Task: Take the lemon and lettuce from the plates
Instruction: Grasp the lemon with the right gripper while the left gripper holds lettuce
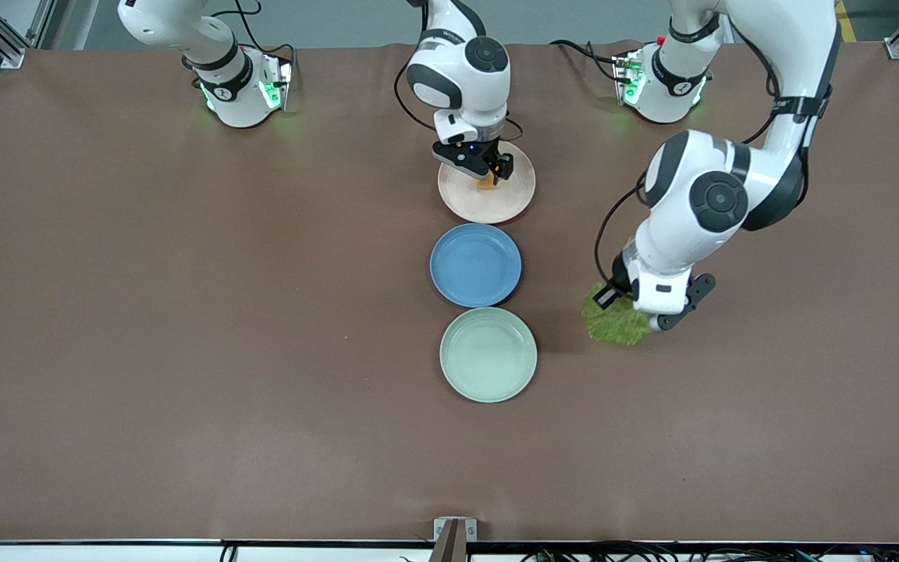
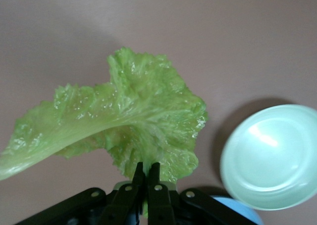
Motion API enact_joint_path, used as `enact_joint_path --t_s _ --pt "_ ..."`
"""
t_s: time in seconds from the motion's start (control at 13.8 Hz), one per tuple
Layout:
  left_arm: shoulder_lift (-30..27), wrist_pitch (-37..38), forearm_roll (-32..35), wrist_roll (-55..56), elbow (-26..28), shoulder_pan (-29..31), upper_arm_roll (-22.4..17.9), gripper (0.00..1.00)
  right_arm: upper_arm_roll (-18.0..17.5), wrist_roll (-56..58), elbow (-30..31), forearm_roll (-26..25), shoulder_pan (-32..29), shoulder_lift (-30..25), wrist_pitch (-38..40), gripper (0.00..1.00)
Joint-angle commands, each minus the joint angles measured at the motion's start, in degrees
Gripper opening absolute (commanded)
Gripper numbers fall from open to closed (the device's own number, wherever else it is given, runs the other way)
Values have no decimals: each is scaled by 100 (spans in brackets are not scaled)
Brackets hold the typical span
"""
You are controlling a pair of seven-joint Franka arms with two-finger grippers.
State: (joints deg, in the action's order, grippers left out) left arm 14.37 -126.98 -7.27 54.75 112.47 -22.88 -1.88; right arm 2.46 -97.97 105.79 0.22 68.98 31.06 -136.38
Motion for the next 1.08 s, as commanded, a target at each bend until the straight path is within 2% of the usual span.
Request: enact_joint_path --t_s 0.0,0.36,0.51,0.58,0.72,0.87,0.94,1.01 --pt "-435 -283 32 -481 775 265 47 0 88 -380 -304 -154 168 294 7 100" --pt "-479 -1442 32 -929 1707 521 39 0 88 -530 -410 -171 309 523 -178 97" --pt "-480 -1776 32 -1237 2006 731 47 1 80 -539 -410 -180 335 523 -160 91" --pt "-445 -1908 32 -1386 2112 741 47 1 88 -565 -410 -171 370 523 -152 85" --pt "-322 -2189 32 -1484 2270 758 39 1 80 -583 -410 -189 362 515 -117 62" --pt "-190 -2541 32 -1633 2411 898 47 1 88 -574 -419 -189 327 480 -99 26" --pt "-129 -2647 32 -1738 2473 908 47 1 97 -539 -419 -180 283 427 -90 11" --pt "-93 -2666 32 -1861 2499 925 47 1 106 -487 -419 -171 196 288 40 2"
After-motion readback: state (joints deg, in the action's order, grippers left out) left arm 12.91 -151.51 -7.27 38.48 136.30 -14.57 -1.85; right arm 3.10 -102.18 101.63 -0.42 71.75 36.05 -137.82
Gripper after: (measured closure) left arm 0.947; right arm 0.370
